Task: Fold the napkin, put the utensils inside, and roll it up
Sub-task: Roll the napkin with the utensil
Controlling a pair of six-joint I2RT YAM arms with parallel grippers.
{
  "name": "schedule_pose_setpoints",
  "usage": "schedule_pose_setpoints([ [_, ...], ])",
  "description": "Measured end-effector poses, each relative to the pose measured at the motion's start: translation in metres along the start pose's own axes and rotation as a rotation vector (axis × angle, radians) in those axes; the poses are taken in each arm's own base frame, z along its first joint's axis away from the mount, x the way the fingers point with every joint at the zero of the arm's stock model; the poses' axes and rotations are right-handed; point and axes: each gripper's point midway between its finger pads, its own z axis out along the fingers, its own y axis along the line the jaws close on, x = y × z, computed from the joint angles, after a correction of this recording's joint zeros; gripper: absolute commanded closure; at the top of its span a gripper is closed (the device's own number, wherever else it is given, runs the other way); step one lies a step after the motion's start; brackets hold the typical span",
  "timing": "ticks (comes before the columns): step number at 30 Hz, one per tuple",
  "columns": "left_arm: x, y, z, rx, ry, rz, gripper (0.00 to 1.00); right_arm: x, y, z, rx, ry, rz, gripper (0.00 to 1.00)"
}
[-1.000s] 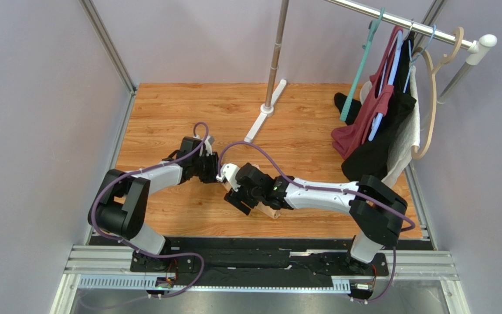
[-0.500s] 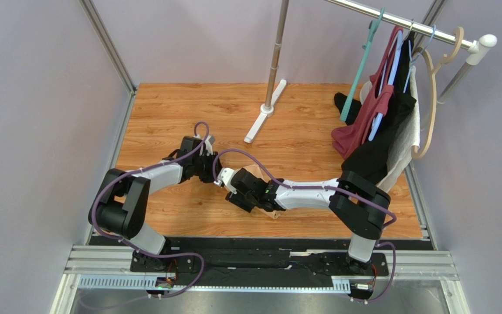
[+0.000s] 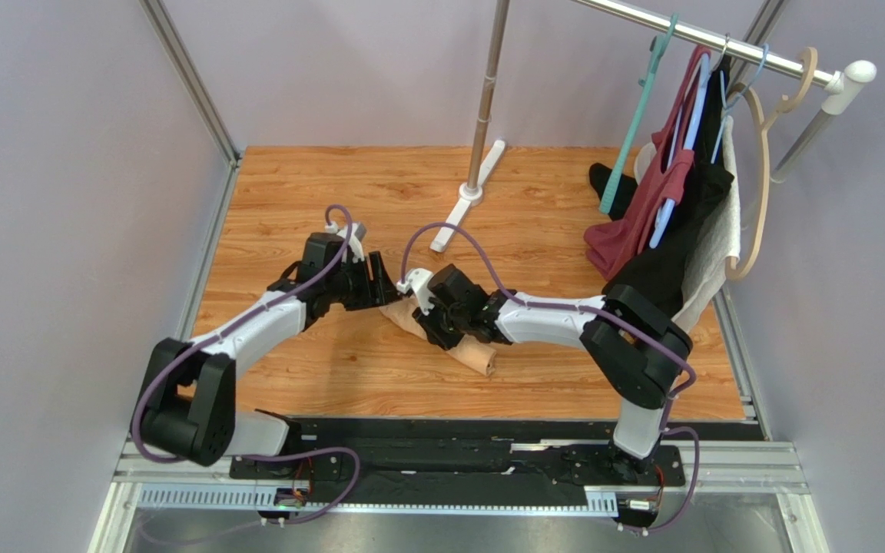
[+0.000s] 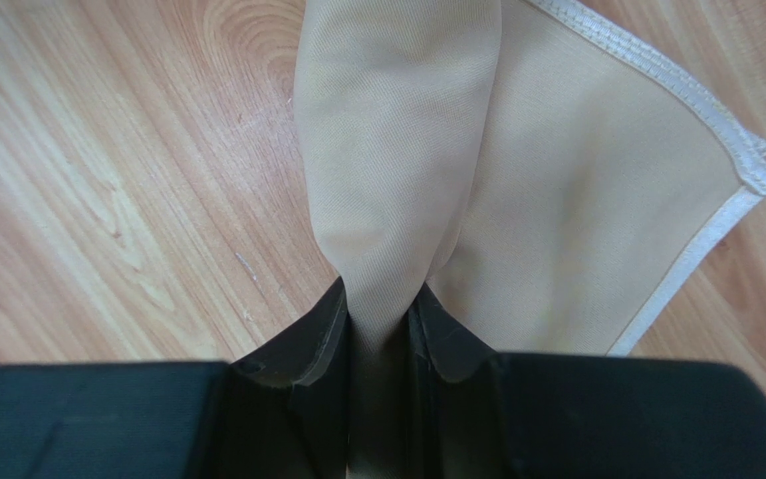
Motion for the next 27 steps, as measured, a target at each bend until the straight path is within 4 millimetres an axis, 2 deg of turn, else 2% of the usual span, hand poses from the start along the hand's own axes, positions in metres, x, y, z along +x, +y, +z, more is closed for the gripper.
schedule_pose_setpoints([
  [3,-0.012,-0.005,-0.012,0.000,-0.063,0.018,0.35,-0.001,0.002,-0.003,-0.108,-0.005,0.101,0.82],
  [5,-0.012,-0.005,-0.017,-0.002,-0.084,0.023,0.34,-0.001,0.003,-0.004,-0.172,0.001,0.168,0.83],
  [14,0.033,0.018,-0.013,-0.036,0.000,-0.012,0.34,-0.008,0.023,-0.001,-0.464,0.051,0.400,0.84],
  [21,0.036,0.018,-0.006,-0.016,0.002,-0.023,0.34,-0.006,0.029,-0.001,-0.602,0.095,0.528,0.85],
  [27,0.044,0.023,0.007,-0.014,0.040,-0.043,0.36,-0.004,0.030,0.000,-0.643,0.116,0.572,0.83],
])
